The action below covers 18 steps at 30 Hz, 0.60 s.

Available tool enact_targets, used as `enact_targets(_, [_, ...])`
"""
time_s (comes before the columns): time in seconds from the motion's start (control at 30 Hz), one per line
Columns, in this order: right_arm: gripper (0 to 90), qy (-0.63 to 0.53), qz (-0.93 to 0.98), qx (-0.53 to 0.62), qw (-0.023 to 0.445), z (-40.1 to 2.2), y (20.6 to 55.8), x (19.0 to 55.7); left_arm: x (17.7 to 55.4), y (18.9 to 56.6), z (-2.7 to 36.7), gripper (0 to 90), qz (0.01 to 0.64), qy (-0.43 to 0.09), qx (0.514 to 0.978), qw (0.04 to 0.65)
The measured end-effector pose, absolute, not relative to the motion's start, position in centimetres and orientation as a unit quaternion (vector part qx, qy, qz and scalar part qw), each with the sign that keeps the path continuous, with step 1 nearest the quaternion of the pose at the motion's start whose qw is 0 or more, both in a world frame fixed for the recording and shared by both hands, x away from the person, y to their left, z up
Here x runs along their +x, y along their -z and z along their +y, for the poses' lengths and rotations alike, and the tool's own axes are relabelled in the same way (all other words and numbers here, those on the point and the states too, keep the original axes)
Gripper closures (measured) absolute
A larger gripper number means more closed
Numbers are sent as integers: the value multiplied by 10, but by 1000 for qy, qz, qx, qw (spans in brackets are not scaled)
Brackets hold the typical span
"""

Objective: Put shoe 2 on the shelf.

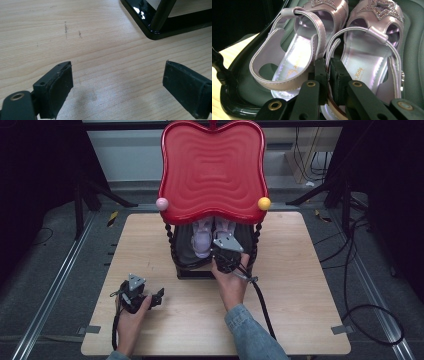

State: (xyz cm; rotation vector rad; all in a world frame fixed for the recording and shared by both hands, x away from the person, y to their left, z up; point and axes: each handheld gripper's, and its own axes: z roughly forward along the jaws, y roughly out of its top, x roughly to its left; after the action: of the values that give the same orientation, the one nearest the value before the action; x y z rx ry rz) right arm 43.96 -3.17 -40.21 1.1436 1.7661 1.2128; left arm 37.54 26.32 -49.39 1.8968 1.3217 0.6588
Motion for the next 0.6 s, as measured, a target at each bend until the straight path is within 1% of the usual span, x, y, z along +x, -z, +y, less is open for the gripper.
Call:
enact_targets(0.07, [806, -469, 684, 439, 347, -33, 402, 439, 376, 494, 263, 86, 512, -255, 737, 360])
enact_targets(0.17, [658, -465, 687, 437, 348, -35, 401, 437, 376, 494, 263, 86, 512, -255, 737, 361])
enact_targets(0.23, [534, -459, 691, 435, 351, -38, 398, 433, 376, 494, 263, 86, 512, -256, 737, 360])
enact_targets(0.37, [357, -453, 694, 432, 355, -47, 389, 422, 375, 494, 262, 86, 510, -258, 738, 359])
enact_targets(0.4, [322, -451, 694, 429, 362, -50, 387, 417, 375, 494, 262, 85, 510, -258, 738, 358])
enact_targets(0.47, [285, -449, 695, 423, 371, -54, 385, 410, 375, 494, 262, 85, 509, -259, 739, 357])
enact_targets(0.5, [257, -450, 694, 422, 371, -57, 385, 406, 375, 495, 262, 84, 510, -257, 739, 357])
enact_targets(0.53, [257, -450, 694, 422, 371, -57, 385, 406, 375, 495, 262, 83, 510, -257, 739, 357])
enact_targets(0.57, [235, -451, 695, 424, 366, -61, 384, 402, 375, 495, 261, 83, 510, -257, 740, 356])
enact_targets(0.6, [190, -450, 697, 422, 365, -69, 384, 394, 376, 495, 262, 82, 510, -257, 740, 356])
